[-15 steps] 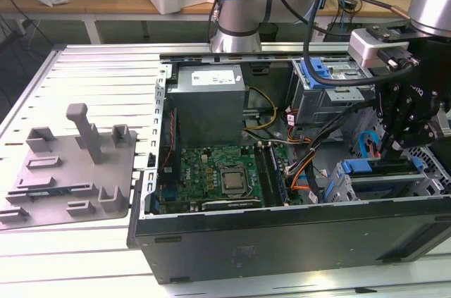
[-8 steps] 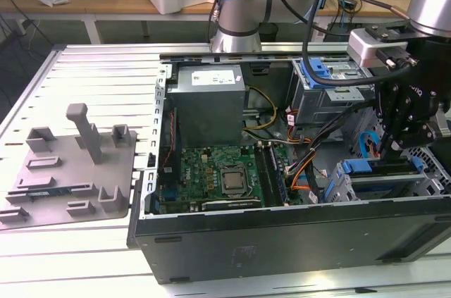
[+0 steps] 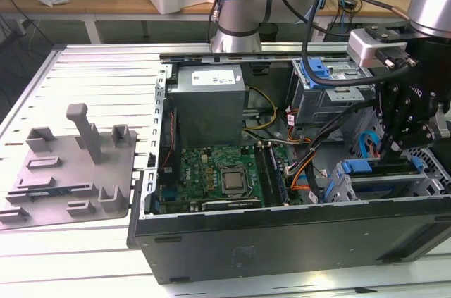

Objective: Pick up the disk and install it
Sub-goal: 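Insert the second disk wire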

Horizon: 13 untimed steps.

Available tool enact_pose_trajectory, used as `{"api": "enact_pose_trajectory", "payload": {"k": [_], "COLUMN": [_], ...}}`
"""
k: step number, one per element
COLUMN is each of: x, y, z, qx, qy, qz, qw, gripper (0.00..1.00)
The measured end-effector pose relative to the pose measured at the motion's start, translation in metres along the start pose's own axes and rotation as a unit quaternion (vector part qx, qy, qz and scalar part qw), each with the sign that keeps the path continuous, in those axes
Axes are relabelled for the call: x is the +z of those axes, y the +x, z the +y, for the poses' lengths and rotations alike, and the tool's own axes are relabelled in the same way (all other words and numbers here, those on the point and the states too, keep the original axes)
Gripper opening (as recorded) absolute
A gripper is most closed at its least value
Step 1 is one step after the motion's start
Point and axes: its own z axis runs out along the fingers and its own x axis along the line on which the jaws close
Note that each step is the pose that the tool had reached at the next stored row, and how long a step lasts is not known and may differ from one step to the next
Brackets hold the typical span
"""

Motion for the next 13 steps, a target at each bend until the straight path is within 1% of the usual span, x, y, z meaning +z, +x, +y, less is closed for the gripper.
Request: {"api": "enact_pose_trajectory", "payload": {"k": [13], "x": [0.0024], "y": [-0.0003], "z": [-0.0014], "qx": [0.009], "qy": [-0.0010], "qz": [0.0006], "qw": [1.0000], "gripper": [0.16]}}
